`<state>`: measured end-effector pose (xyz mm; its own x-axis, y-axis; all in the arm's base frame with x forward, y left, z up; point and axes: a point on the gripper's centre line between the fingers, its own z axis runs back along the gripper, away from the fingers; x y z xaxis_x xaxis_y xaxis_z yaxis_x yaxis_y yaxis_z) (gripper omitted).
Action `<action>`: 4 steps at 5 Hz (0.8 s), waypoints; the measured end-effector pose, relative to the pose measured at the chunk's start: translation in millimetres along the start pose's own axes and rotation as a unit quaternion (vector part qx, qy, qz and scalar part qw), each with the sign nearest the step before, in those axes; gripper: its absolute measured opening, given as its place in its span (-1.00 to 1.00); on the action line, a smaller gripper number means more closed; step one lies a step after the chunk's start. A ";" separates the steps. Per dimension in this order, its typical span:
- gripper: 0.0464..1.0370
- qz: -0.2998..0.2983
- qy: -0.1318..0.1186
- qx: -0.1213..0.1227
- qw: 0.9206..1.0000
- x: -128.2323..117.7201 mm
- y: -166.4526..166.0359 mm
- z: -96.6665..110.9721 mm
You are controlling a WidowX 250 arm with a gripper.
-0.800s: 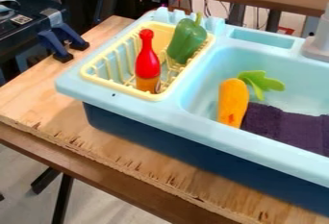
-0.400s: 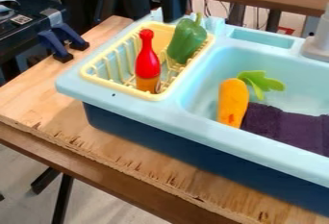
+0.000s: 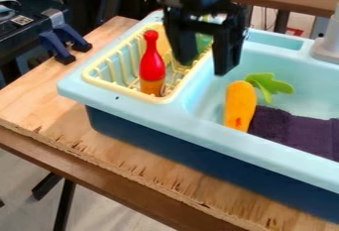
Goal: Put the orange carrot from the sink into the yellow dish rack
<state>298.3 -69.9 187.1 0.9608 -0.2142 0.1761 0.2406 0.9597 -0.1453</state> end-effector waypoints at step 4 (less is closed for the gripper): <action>0.93 -0.019 0.035 -0.004 0.999 30.0 -24.2 -45.5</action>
<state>327.5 -107.8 151.6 0.9582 -0.2627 0.1134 0.2777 0.9492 -0.1478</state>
